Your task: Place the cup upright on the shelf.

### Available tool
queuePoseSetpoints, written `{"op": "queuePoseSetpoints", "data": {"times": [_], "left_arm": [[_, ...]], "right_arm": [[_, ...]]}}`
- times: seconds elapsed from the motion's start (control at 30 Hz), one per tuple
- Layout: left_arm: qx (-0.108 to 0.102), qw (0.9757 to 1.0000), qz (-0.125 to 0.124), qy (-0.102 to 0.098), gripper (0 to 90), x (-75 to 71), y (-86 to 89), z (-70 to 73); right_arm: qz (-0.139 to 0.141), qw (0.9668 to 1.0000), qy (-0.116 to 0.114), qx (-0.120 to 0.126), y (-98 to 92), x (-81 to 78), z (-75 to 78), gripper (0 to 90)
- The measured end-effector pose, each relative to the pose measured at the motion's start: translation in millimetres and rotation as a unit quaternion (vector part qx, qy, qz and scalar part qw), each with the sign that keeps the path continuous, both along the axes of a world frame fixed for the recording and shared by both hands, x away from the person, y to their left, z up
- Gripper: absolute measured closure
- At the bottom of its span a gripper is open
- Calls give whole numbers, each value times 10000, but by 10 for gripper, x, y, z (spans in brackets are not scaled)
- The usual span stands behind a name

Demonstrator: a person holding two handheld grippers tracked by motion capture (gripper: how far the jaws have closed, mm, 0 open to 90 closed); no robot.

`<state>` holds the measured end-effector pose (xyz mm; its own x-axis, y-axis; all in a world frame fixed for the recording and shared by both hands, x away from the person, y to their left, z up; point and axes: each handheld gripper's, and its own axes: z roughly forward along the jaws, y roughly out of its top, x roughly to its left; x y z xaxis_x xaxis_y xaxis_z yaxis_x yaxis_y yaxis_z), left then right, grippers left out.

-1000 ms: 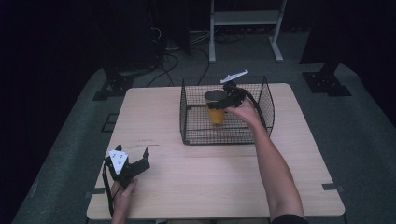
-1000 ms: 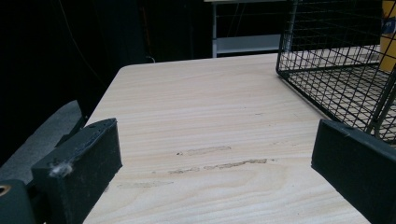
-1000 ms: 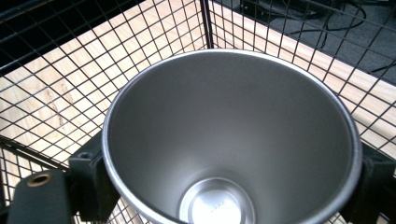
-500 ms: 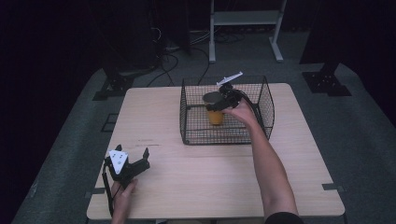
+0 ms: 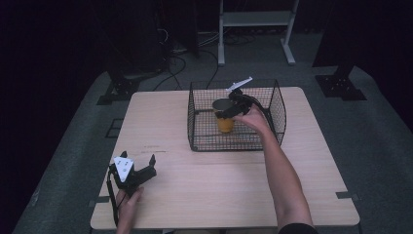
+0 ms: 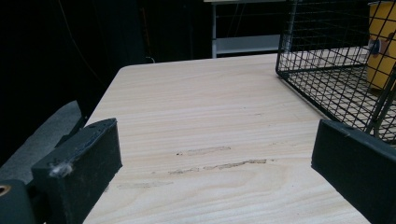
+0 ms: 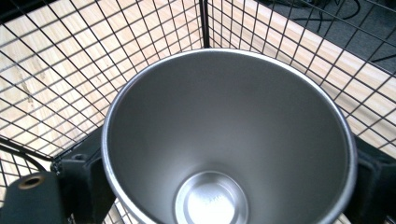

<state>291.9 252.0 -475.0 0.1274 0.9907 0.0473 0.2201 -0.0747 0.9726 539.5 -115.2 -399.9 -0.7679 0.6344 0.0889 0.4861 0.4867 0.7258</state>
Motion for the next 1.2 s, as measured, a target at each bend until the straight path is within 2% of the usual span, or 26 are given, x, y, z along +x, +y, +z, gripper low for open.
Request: {"op": "queuePoseSetpoints", "data": {"times": [0.2,0.53,0.87,1.0,1.2], "left_arm": [[1,10000,-1,1,8,1,-1,0],[-5,10000,4,4,8,1,0,0],[9,10000,11,10,8,3,-2,0],[22,10000,9,10,8,3,-5,-1],[20,10000,18,11,8,7,-5,-2]], "right_arm": [[48,9998,-40,-173,-14,-21,17,88],[98,9998,19,-183,-25,-48,15,45],[72,10000,-22,-5,-40,-72,82,21],[7,9999,-103,72,-61,-82,136,21],[-143,9991,-206,336,-149,-96,251,15]]}}
